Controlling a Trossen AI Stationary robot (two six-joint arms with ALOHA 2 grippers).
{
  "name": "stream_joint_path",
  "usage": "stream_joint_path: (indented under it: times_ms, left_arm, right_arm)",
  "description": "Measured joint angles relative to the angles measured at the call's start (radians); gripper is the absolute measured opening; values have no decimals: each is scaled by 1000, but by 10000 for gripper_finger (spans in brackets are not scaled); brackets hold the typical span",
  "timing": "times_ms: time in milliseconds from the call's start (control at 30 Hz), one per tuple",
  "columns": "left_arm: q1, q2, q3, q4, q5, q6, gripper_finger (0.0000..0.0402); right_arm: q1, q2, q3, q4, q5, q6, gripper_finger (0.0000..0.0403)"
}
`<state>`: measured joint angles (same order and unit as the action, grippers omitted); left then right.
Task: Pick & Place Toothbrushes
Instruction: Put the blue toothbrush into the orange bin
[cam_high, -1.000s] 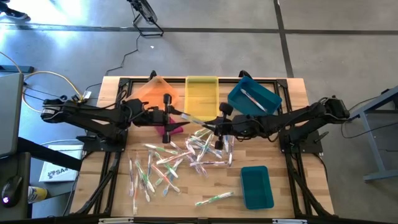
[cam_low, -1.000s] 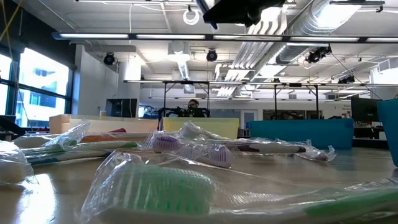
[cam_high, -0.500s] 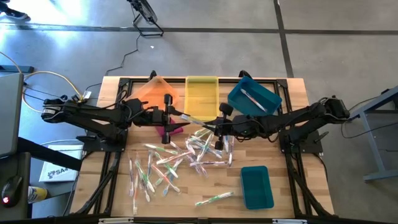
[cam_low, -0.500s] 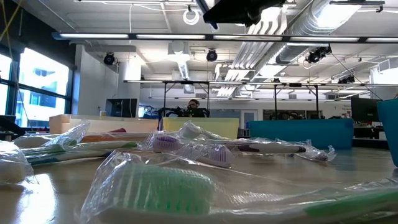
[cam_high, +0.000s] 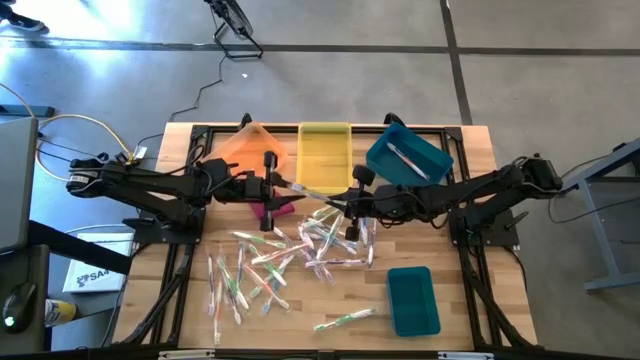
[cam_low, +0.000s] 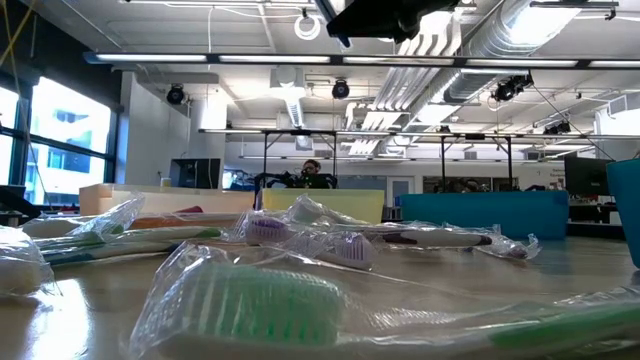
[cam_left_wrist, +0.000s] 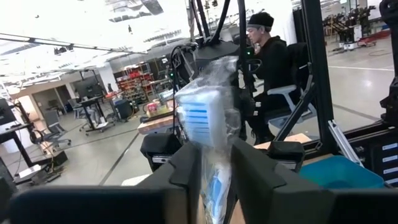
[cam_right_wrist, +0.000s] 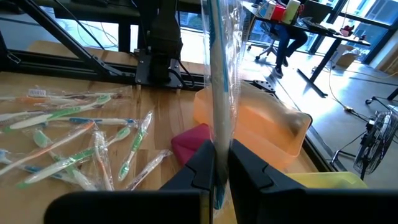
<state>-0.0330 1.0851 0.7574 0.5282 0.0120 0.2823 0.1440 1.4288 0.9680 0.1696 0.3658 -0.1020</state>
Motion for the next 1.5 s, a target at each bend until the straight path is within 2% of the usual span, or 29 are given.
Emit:
stream_joint_path:
  times_ms: [200, 533, 600, 867, 1033, 1200, 1400, 1500]
  left_arm:
    - [-1, 0, 0, -4, 5, -4, 11]
    - [0, 0, 0, -7, 31, 8, 6]
    - [0, 0, -1, -8, 32, 9, 5]
    - [0, 0, -2, -7, 31, 13, 5]
    - [0, -1, -2, -5, 32, 28, 5]
    - [1, -2, -2, -6, 30, 41, 5]
    - [1, -5, -2, -16, 31, 59, 5]
    - [1, -29, -1, -94, 8, 84, 4]
  right_arm:
    - [-1, 0, 2, 0, 3, -3, 17]
    - [0, 0, 2, 0, -2, -3, 21]
    - [2, 0, 2, 0, 2, 4, 43]
    - [14, 0, 2, 0, 1, 13, 175]
    - [29, -33, 2, -44, 5, 8, 232]
    - [44, -129, 2, -166, 56, 59, 250]
    - [53, -234, 1, -322, 77, 139, 243]
    - [53, -266, 1, -391, 73, 190, 234]
